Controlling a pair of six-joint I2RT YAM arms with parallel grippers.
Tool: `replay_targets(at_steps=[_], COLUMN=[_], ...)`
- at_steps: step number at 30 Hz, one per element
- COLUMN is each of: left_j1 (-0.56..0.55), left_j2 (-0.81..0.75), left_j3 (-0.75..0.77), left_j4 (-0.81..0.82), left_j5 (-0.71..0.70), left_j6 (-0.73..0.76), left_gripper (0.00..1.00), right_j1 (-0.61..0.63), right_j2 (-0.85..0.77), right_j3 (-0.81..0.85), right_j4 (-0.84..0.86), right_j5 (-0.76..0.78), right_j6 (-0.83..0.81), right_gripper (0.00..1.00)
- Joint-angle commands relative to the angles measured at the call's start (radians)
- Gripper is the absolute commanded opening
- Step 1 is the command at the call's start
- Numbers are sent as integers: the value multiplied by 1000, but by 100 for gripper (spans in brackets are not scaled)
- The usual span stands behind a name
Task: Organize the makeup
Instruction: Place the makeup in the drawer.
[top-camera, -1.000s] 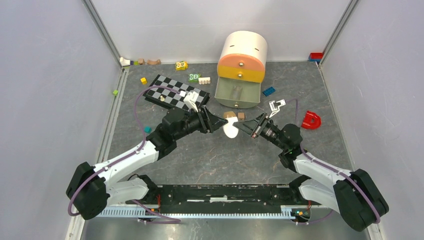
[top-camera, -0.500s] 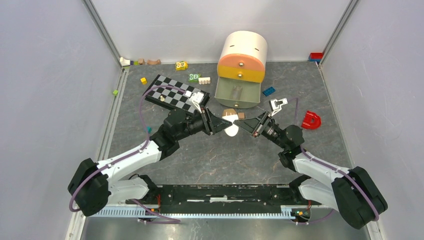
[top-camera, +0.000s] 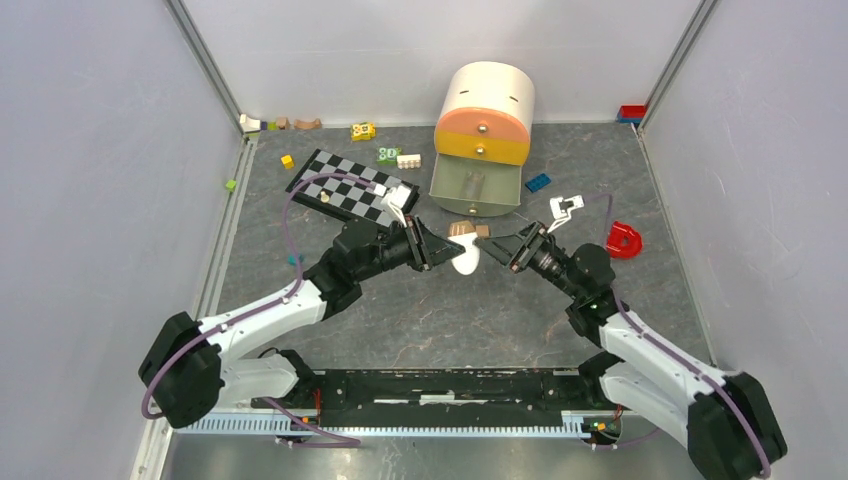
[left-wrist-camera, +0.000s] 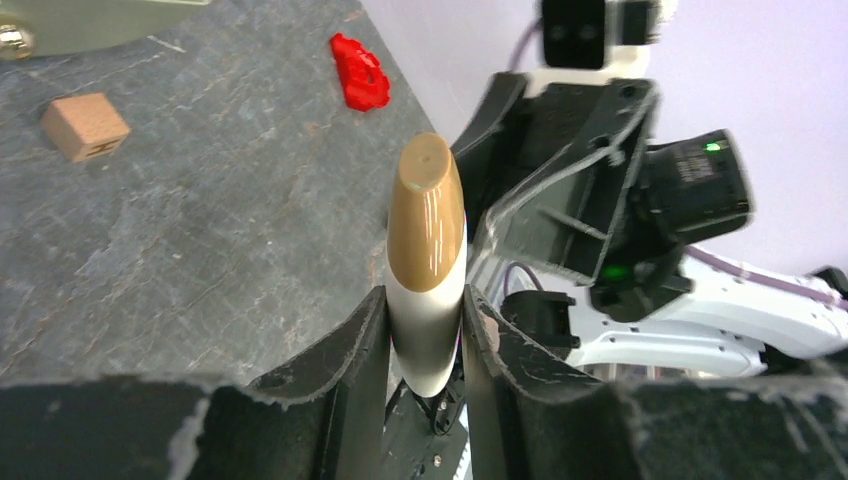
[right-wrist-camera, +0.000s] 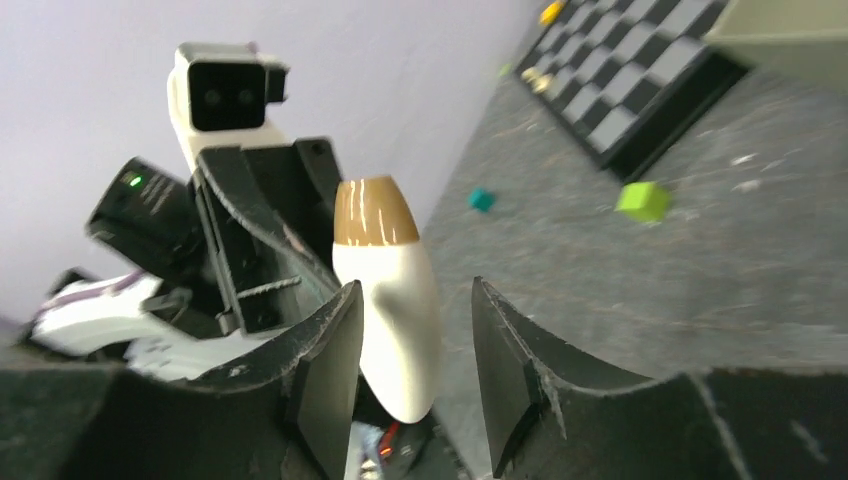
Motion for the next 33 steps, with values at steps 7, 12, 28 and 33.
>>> replay_targets(at_steps=[7,12,28,33], left_j1=[84,117,213,213], left_j2=[69,220,735,858], left_j3=[108,260,784,914], left_j4=[-70,-142,-332,-345], left_j5=[-36,-10,27,31], left_j6=[50,104,248,246], left_gripper=[2,2,2,2], right_j1=[-14,-14,-14,-13], right_j2=[-259,-326,-383,-395], right_j3=[285,268,253,256], right_j4=[-853,-925,-1009,-1040], right_j5=[471,525,558,572], right_j6=[-581,-606,-632,-650], right_gripper=[63,64,64,65])
